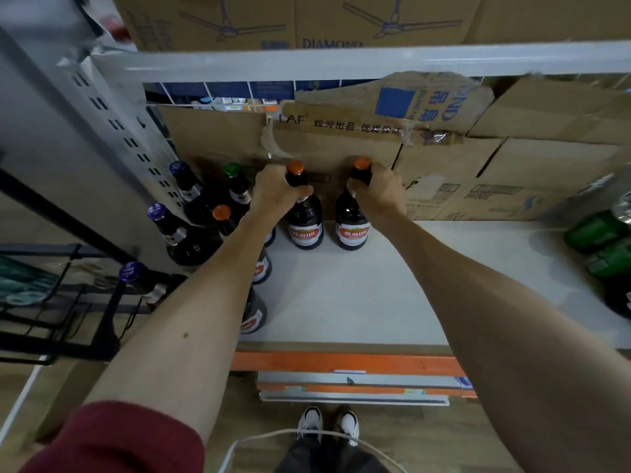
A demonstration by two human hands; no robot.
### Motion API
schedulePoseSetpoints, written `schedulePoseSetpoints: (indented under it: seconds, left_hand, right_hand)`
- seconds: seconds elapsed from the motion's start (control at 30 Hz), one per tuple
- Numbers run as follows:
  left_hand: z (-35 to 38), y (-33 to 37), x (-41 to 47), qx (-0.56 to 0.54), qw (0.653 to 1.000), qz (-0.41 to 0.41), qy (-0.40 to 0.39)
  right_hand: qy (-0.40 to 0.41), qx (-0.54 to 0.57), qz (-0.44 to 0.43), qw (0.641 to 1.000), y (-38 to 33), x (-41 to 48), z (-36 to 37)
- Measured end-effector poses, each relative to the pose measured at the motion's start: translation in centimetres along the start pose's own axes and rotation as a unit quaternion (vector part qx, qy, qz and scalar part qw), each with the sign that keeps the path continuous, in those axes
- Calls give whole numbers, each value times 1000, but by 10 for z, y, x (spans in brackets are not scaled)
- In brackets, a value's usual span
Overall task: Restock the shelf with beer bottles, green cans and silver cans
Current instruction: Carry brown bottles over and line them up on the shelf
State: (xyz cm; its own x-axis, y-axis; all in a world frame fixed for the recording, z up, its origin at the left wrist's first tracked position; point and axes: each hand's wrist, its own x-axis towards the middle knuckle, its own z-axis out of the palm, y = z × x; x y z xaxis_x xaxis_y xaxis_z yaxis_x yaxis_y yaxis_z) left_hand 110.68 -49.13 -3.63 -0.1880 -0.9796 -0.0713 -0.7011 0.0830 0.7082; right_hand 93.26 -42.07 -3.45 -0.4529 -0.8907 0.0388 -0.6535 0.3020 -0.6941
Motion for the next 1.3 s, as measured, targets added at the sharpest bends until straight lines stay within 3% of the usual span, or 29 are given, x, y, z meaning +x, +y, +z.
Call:
schedulePoseSetpoints:
  seconds: [0.53, 0.87, 1.3]
  left_hand:
    - [1, 4, -8, 10, 999, 19, -30]
    - [1, 4, -9, 16, 999, 12, -33]
    - [0, 7, -10, 7, 999, -1, -36]
  right_hand:
    - [-58, -25, -4, 998, 7, -4, -5]
    - [-40, -52, -10, 998, 9, -5, -1]
    - [-40, -8, -7, 999, 13, -5, 2]
